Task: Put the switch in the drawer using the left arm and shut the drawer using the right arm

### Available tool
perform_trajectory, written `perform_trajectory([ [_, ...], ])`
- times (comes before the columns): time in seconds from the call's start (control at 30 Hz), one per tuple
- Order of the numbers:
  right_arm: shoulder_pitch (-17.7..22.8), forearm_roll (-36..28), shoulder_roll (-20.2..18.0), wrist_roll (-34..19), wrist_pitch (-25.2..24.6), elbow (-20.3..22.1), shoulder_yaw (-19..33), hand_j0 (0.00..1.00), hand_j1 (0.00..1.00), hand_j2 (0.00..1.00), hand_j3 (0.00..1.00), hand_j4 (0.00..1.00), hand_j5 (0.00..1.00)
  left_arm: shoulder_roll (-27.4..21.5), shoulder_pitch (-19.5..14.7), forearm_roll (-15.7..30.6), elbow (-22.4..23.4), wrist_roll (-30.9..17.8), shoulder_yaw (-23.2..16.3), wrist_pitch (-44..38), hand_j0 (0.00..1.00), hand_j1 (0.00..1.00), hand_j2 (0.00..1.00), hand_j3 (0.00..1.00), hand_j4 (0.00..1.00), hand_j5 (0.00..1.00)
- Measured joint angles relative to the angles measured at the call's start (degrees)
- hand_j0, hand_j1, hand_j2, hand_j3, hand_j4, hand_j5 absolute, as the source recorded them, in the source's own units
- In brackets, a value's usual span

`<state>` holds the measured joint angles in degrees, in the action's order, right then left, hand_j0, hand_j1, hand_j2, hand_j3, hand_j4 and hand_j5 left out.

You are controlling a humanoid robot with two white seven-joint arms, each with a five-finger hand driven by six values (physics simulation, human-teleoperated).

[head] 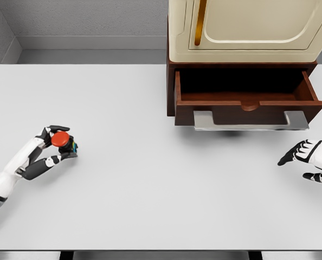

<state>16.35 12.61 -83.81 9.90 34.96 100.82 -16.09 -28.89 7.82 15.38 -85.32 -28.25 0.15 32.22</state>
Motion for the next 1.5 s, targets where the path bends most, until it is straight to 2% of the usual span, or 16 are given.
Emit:
perform_trajectory([
  [0.23,-0.7,0.3,0.5,-0.1,0.0,0.2,0.5,0.71,0.71,0.71,0.71,0.71,0.71,0.3,-1.2,-0.1,-3.2,0.0,-0.8,-0.2,0.43,0.43,0.43,0.43,0.43,0.43],
  [0.37,-0.4,0.5,1.0,-0.1,0.0,0.3,0.6,0.71,0.71,0.71,0.71,0.71,0.71,0.4,-4.5,-0.3,-3.9,0.1,-2.6,-0.3,0.43,0.43,0.43,0.43,0.43,0.43],
  [0.63,-0.3,1.0,2.3,-0.1,0.0,0.4,0.4,0.71,0.71,0.71,0.71,0.71,0.71,1.0,-5.7,-0.4,-4.7,0.1,-5.0,-2.0,0.43,0.43,0.43,0.43,0.43,0.43],
  [1.03,-0.8,2.4,10.9,-0.3,0.0,0.4,0.7,0.70,0.70,0.70,0.70,0.70,0.70,4.3,-9.7,-0.4,-6.5,0.1,-6.6,-2.3,0.42,0.42,0.42,0.42,0.42,0.42],
  [1.13,-1.1,3.0,13.3,-0.4,0.0,0.4,0.8,0.70,0.70,0.70,0.70,0.70,0.70,4.8,-12.3,-0.4,-6.6,0.1,-7.6,-2.3,0.42,0.42,0.42,0.42,0.42,0.42],
  [1.23,-1.1,3.3,15.1,-0.4,0.0,0.4,0.9,0.70,0.70,0.70,0.70,0.70,0.70,5.4,-14.6,-0.4,-6.6,0.1,-9.1,-2.3,0.42,0.42,0.42,0.42,0.42,0.42],
  [1.5,-1.2,3.1,17.9,0.2,0.0,0.4,1.3,0.69,0.69,0.69,0.69,0.69,0.69,8.8,-17.8,-0.5,-6.6,0.1,-11.9,-2.3,0.42,0.42,0.42,0.42,0.42,0.42],
])
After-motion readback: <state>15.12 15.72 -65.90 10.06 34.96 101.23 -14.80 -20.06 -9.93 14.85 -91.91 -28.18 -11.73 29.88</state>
